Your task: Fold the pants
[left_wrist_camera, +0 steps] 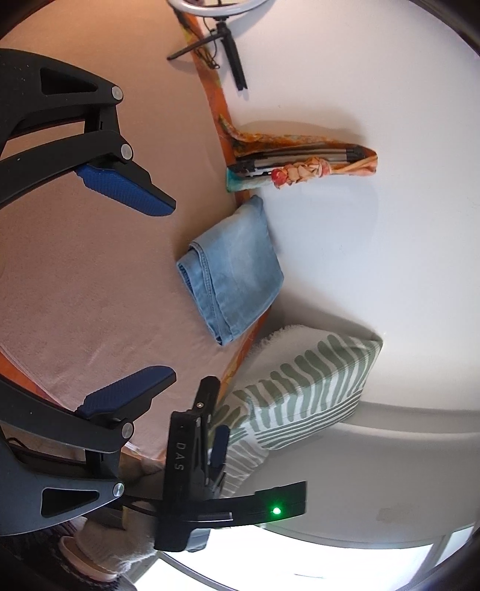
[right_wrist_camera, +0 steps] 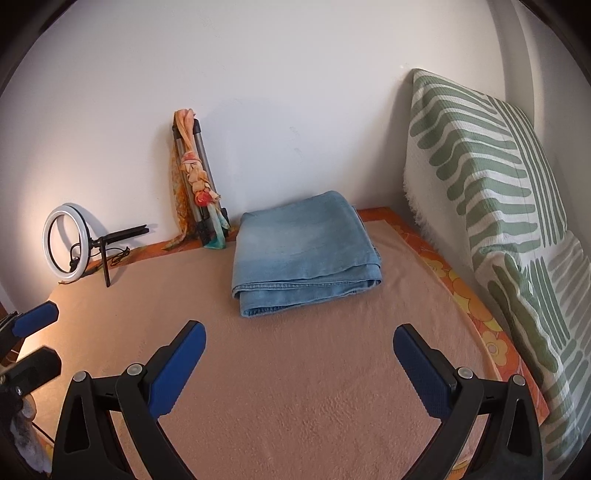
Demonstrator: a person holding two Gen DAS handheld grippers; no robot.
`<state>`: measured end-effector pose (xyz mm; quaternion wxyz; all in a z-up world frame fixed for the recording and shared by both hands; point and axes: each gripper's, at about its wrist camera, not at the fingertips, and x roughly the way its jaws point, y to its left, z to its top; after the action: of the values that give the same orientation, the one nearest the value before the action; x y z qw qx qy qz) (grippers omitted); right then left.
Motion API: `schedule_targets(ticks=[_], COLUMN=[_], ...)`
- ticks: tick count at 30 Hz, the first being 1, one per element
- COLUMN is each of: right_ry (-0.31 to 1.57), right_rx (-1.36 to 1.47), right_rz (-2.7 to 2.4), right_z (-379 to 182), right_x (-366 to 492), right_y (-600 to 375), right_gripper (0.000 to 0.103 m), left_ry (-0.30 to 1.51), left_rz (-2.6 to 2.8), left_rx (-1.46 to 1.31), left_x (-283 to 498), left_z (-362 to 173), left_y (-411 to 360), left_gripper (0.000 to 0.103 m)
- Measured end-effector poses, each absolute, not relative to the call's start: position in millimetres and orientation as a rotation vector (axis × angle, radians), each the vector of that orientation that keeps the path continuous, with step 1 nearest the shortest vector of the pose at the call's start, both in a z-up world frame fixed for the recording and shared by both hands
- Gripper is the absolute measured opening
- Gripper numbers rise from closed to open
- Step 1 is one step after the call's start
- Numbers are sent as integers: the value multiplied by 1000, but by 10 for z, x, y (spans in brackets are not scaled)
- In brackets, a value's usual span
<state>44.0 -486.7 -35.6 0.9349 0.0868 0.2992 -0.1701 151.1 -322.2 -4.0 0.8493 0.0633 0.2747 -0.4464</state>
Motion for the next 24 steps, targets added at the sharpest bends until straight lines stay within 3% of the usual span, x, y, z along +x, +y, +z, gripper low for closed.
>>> schedule_targets(ticks=[7,11,24], right_ry=[564,561,565], right_rx=[145,119,141], right_rz=[-378,-385,-402], right_z=[-363,-385,-432], right_x=[420,461,516], right_y=[-4795,-4761,-4784], right_gripper=[103,103,103], left_ry=[577,597,559], left_rz=[-896,-842,-792], left_rx=[147,163,188], left_x=[1513,1535,1511], left_z=[-92,-148,-105], left_y=[-3224,-3228,-3140], left_gripper=[84,97,102])
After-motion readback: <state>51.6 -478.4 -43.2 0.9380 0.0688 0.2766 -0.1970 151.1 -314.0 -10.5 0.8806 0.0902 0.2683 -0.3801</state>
